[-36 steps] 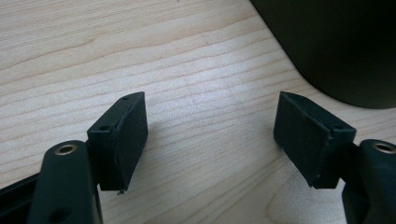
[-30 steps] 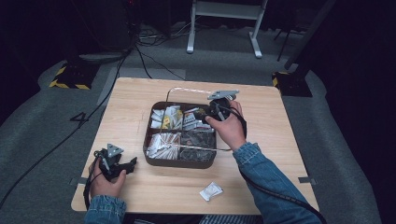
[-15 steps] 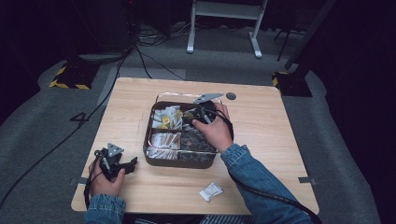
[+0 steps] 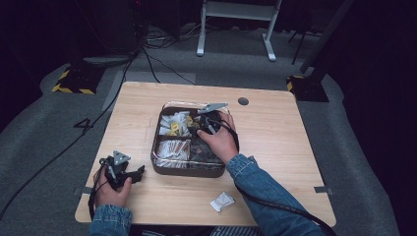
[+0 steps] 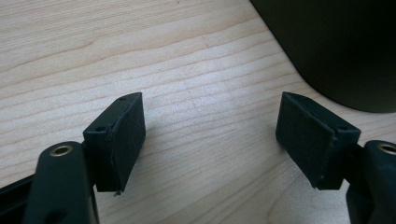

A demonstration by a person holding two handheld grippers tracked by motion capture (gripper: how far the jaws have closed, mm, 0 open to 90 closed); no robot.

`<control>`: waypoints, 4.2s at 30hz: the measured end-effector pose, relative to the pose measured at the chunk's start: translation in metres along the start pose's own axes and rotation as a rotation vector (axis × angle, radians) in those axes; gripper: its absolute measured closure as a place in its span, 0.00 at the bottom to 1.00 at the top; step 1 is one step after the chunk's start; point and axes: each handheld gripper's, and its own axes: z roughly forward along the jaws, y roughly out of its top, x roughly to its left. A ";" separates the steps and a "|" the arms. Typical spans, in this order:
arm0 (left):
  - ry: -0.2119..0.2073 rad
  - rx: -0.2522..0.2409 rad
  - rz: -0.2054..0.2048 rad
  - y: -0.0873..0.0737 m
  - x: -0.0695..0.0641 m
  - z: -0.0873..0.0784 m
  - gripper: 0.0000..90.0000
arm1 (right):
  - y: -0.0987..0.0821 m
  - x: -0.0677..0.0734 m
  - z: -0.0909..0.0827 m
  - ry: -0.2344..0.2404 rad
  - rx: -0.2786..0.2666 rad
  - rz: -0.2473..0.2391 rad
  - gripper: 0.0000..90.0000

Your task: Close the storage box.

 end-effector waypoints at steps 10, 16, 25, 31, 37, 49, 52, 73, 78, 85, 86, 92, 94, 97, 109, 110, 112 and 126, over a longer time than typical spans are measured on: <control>0.000 -0.001 0.000 0.000 0.000 0.000 0.27 | -0.006 0.006 0.009 0.003 0.014 -0.007 0.66; 0.000 -0.001 0.000 0.000 0.000 0.000 0.27 | -0.008 0.007 0.012 0.006 0.016 -0.003 0.66; 0.000 0.000 0.000 0.000 0.000 0.000 0.27 | -0.011 0.007 0.016 0.004 0.021 0.002 0.66; -0.001 0.000 0.000 0.000 0.000 0.000 0.27 | -0.013 0.006 0.018 0.000 0.028 0.006 0.66; -0.002 0.002 0.000 0.000 0.000 0.000 0.27 | -0.014 0.005 0.020 0.000 0.031 0.005 0.66; 0.000 -0.001 0.000 0.000 0.000 0.000 0.27 | -0.015 0.005 0.023 0.003 0.027 -0.008 0.66; 0.000 0.000 0.000 0.000 0.000 0.000 0.27 | -0.017 0.005 0.024 -0.004 0.019 -0.018 0.66; -0.008 0.003 0.002 0.001 0.000 0.001 0.26 | -0.017 0.001 0.006 0.004 -0.068 -0.052 0.52; -0.020 0.015 0.019 0.003 0.001 0.004 0.19 | -0.019 -0.008 -0.013 -0.006 -0.093 -0.031 0.52; -0.024 0.021 0.023 0.004 0.000 0.005 0.16 | -0.021 -0.020 -0.037 -0.017 -0.104 -0.017 0.51; -0.024 0.021 0.023 0.004 0.000 0.005 0.16 | -0.021 -0.022 -0.041 -0.016 -0.103 -0.018 0.51; -0.026 0.025 0.027 0.006 0.000 0.007 0.13 | -0.023 -0.034 -0.064 -0.025 -0.111 -0.003 0.50; -0.028 0.029 0.033 0.008 0.001 0.009 0.12 | -0.025 -0.038 -0.073 -0.026 -0.117 0.007 0.50; -0.030 0.031 0.032 0.008 0.001 0.009 0.10 | -0.028 -0.046 -0.084 -0.026 -0.121 0.018 0.49; -0.030 0.031 0.032 0.008 0.001 0.009 0.10 | -0.045 -0.075 -0.123 -0.032 -0.128 -0.007 0.46; -0.030 0.031 0.032 0.008 0.001 0.009 0.10 | -0.047 -0.077 -0.126 -0.032 -0.129 -0.013 0.46; -0.030 0.031 0.033 0.008 0.001 0.009 0.10 | -0.052 -0.080 -0.131 -0.034 -0.130 -0.022 0.46; -0.026 0.031 0.031 0.008 0.000 0.009 0.10 | -0.099 -0.094 -0.161 -0.054 -0.122 -0.005 0.42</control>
